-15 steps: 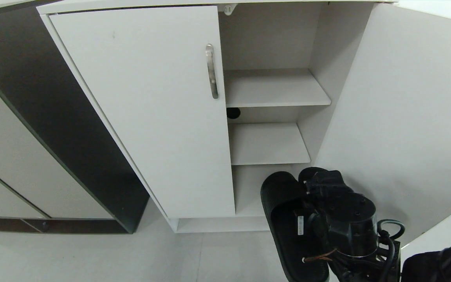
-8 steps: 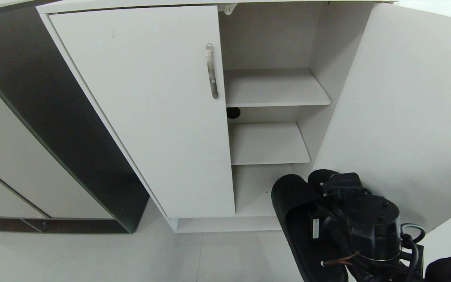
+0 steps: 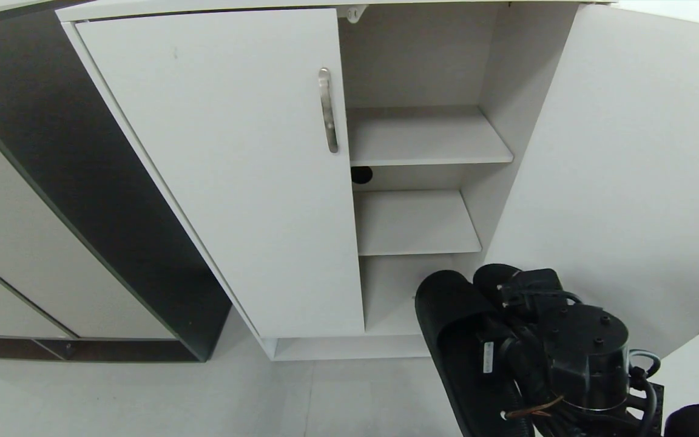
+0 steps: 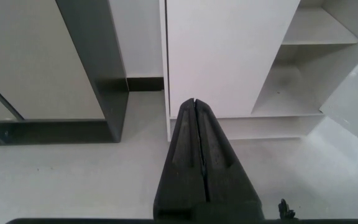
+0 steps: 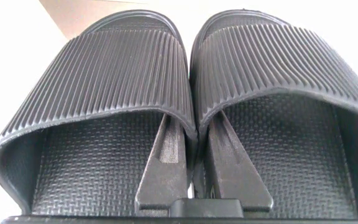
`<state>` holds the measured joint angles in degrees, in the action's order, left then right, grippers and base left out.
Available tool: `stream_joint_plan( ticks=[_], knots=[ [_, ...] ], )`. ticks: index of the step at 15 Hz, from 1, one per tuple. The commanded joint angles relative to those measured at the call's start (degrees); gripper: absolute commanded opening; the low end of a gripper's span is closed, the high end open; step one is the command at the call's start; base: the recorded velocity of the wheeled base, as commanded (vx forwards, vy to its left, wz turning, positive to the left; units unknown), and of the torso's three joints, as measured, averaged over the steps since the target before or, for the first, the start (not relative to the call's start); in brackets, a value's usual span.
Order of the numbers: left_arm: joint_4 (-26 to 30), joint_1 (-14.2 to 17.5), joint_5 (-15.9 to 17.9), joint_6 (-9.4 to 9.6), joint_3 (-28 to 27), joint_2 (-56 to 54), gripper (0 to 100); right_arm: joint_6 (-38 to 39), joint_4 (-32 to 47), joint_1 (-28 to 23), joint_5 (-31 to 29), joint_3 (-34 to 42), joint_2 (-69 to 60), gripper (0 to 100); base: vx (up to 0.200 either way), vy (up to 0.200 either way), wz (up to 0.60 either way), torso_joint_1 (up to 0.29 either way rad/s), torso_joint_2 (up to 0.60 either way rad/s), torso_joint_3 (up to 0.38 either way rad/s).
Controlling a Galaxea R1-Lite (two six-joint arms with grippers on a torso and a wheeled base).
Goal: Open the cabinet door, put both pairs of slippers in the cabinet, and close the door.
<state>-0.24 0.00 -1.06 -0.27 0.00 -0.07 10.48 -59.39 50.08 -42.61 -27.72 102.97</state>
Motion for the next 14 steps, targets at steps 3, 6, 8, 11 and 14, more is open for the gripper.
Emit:
stream_joint_plan(
  ticks=[3,6,8,11,14],
  knots=[
    [0.0,0.0,0.0,0.00,0.0,0.1,0,0.1,0.6,1.3,0.4,-14.7,11.5,0,0.000,0.000,0.00,0.000,0.00,0.000],
    [0.0,0.0,-0.1,0.18,0.0,0.1,0,0.8,5.6,-0.6,0.4,-26.2,18.4,0,0.000,0.000,0.00,0.000,0.00,0.000],
    [0.0,0.0,0.0,0.18,0.0,0.1,0,0.4,6.2,-2.1,0.6,-29.2,20.4,0,0.000,0.000,0.00,0.000,0.00,0.000],
    [0.0,0.0,0.1,0.44,0.0,0.1,0,-0.2,6.1,-2.9,0.6,-30.9,21.7,0,0.000,0.000,0.00,0.000,0.00,0.000],
    [0.1,0.0,0.0,0.00,0.0,0.1,0,-0.2,6.0,-3.6,0.4,-31.0,22.4,0,0.133,0.000,0.00,0.003,0.00,-0.002]
  ],
)
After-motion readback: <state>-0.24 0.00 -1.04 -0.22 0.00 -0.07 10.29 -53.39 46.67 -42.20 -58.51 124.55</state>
